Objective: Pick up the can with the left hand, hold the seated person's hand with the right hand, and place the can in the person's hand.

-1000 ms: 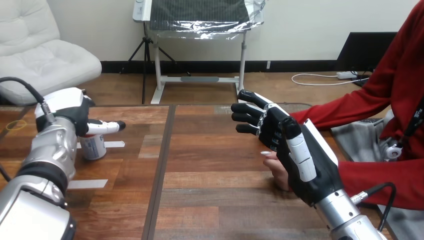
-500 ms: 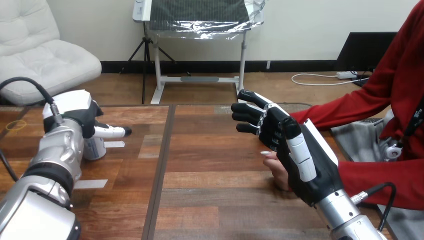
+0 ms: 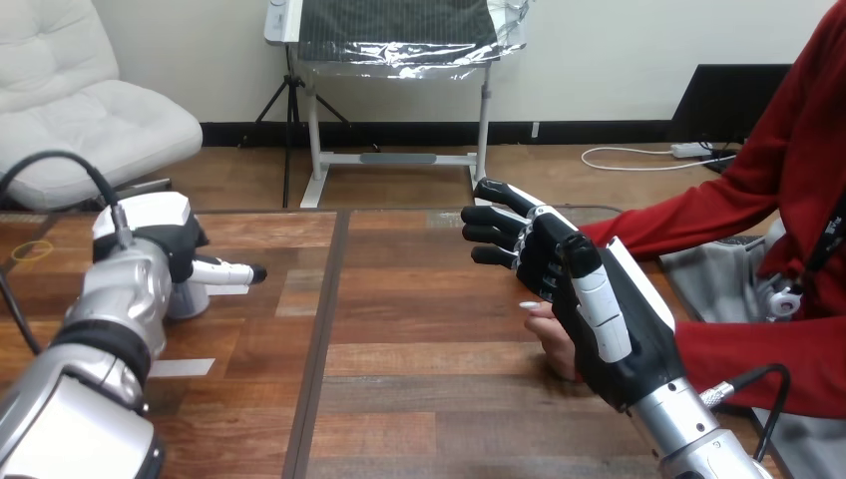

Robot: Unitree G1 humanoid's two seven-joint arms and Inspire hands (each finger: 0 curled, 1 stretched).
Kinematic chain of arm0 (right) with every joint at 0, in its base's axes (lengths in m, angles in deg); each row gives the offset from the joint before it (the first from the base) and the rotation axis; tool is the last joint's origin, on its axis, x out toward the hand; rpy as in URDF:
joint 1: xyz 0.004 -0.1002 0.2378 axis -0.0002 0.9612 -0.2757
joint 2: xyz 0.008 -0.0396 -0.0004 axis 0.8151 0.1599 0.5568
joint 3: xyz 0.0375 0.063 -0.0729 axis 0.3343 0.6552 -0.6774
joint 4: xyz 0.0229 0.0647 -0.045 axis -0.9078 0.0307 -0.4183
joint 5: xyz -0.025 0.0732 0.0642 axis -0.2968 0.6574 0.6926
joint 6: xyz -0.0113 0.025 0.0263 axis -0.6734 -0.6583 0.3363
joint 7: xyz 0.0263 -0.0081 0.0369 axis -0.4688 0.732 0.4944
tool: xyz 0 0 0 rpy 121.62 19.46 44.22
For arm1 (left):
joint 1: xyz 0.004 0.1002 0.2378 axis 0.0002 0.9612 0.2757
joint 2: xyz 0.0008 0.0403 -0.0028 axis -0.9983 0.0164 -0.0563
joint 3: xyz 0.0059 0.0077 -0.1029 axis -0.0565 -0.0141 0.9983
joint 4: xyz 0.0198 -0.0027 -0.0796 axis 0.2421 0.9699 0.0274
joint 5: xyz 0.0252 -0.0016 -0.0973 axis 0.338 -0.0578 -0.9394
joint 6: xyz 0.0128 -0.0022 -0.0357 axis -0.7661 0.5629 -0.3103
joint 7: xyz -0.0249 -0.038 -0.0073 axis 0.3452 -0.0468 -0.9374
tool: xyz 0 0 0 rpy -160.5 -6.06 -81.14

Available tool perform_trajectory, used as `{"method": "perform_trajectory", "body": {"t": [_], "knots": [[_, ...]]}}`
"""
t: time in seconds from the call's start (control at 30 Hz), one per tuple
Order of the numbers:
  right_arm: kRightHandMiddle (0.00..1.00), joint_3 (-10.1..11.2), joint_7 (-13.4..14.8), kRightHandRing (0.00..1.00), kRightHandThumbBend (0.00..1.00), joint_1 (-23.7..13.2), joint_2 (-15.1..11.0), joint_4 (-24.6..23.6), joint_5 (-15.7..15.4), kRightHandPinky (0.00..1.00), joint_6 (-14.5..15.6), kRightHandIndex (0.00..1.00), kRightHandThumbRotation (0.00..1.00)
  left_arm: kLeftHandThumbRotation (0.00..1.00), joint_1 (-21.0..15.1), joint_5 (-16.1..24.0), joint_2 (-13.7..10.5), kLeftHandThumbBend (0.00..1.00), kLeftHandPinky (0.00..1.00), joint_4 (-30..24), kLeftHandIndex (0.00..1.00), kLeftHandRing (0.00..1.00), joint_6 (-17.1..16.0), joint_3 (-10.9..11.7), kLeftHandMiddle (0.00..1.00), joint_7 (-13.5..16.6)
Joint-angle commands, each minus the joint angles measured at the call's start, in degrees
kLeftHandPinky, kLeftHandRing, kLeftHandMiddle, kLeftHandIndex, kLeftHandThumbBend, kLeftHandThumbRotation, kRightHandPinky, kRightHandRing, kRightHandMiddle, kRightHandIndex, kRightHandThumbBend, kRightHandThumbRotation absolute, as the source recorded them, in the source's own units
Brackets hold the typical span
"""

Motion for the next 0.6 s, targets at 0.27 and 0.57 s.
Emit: {"method": "perform_trajectory", "body": {"t": [0.27, 0.57], "knots": [[0.84, 0.54, 0.2, 0.84, 0.76, -2.85, -0.13, -2.49, 1.17, 0.82, -0.85, 0.87, 1.0, 0.77, -2.18, 0.28, 0.49, 0.74, 0.68, 0.26, 0.84, 0.83, 2.37, -1.03, 0.86, -2.88], [0.84, 0.52, 0.23, 0.84, 0.76, -2.83, -0.27, -2.61, 0.98, 0.82, -0.71, 0.87, 1.0, 0.76, -2.2, 0.11, 0.35, 0.73, 0.59, 0.22, 0.73, 0.75, 2.96, -0.94, 0.78, -3.53]]}}
